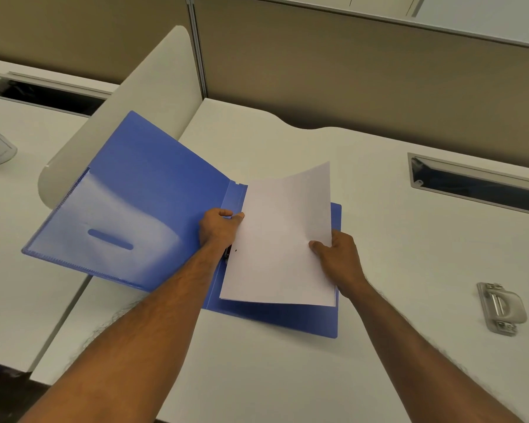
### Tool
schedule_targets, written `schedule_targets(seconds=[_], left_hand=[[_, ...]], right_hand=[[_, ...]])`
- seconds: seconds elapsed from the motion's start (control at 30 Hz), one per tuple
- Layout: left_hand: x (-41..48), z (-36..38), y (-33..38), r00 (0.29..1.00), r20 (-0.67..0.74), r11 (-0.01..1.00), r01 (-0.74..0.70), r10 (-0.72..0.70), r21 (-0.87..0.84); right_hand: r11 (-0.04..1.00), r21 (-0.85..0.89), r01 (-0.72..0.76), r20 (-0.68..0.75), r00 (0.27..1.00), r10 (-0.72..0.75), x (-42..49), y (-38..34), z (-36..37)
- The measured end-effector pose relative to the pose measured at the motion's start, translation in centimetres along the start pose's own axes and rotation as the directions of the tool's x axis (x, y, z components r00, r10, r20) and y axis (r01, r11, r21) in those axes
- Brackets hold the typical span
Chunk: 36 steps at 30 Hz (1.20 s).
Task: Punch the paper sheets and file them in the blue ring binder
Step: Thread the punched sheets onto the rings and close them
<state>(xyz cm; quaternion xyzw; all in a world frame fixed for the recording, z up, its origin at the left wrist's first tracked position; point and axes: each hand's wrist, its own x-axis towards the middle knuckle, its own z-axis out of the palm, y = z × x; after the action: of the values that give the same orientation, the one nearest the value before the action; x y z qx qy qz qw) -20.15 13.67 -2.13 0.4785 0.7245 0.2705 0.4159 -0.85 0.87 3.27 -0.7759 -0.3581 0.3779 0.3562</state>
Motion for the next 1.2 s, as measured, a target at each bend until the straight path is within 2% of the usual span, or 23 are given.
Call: schedule_targets(seconds=[0.17, 0.3, 0.4, 0.53, 0.6, 0.97, 1.2], left_hand=[[0.0, -0.9, -0.6, 0.999, 0.016, 0.999, -0.049, 0.049, 0.021], [-0.5, -2.8, -1.9, 0.990, 0.069, 0.977, -0.131, 0.121, 0.169], [-0.8, -3.7, -2.5, 0.978, 0.192, 0.960, -0.133, 0.086, 0.246], [-1.1, -4.3, -2.5, 0.930, 0.369, 0.980, -0.069, -0.005, 0.187], [-1.3, -4.4, -2.5, 0.911, 0.413, 0.979, -0.073, -0.013, 0.191], [-0.4, -4.5, -2.8, 0.872, 0.484, 0.968, -0.055, -0.073, 0.244], [-1.0, -4.2, -2.8, 0.884, 0.467, 0.959, -0.121, -0.012, 0.255]], right_hand=[[1.000, -0.029, -0.002, -0.016, 1.000, 0.002, -0.3, 0.0, 0.1], [0.999, -0.054, 0.000, -0.019, 1.000, -0.001, -0.5, -0.1, 0.0], [0.998, -0.063, 0.005, -0.023, 1.000, -0.007, -0.6, -0.3, 0.0], [0.997, -0.073, 0.014, -0.024, 1.000, -0.015, -0.7, -0.6, 0.1], [0.997, -0.078, 0.018, -0.026, 0.999, -0.020, -0.8, -0.8, 0.2], [0.999, -0.048, 0.026, -0.032, 0.999, -0.027, -1.3, -1.7, 0.9], [0.996, -0.085, 0.027, -0.032, 0.999, -0.030, -1.2, -1.6, 0.6]])
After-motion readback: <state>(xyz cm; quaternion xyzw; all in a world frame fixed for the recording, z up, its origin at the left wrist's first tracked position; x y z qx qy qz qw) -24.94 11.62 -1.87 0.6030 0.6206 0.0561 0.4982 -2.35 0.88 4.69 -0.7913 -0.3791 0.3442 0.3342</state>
